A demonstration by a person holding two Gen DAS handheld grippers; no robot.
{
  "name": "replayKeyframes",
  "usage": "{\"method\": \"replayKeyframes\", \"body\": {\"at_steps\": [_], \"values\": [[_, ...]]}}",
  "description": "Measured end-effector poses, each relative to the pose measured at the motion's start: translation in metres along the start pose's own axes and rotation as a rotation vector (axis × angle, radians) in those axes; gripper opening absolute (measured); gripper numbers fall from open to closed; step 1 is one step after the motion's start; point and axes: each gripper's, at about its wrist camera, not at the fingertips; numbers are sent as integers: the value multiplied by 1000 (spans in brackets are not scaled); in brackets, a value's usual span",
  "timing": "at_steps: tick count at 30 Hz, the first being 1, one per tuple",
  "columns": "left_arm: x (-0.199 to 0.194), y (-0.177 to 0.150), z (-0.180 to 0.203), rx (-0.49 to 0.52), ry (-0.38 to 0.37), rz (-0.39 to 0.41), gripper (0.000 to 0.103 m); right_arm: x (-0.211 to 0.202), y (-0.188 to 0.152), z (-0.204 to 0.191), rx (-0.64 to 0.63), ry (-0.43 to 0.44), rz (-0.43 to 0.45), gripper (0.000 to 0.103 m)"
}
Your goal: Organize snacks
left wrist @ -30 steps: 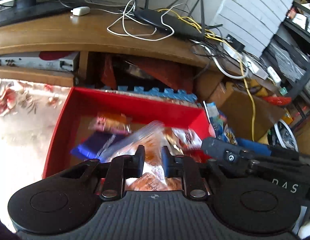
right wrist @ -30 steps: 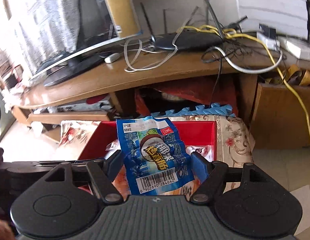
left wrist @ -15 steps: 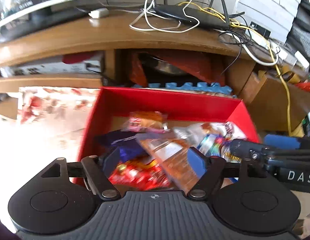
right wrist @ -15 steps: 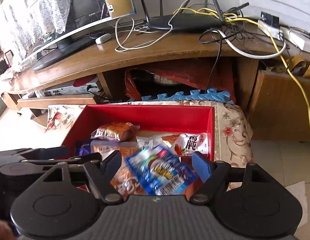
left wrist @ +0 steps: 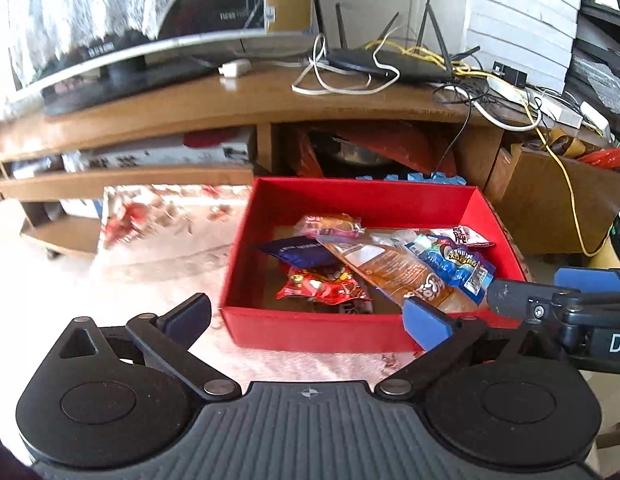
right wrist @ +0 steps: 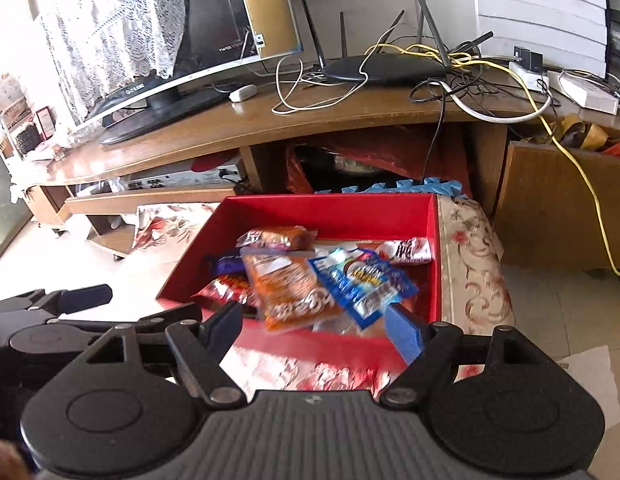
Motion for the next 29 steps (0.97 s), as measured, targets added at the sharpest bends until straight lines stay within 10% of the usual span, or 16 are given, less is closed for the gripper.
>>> {"method": "replayKeyframes", "body": {"at_steps": [9,29], "values": [[-23,-14,7,75,140,57,103,-11,-22,-11,-13,3,-5,75],[-30,-26,-6,4,37,59,102,-19,-29,-12,-5,31,12,78]]}}
Point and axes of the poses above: each gripper's, at about its wrist camera, not at the fingertips, and x roughly the way its jaws point, z to its right, y to its top, and after that the axes turned 3 degrees about -z, right-handed
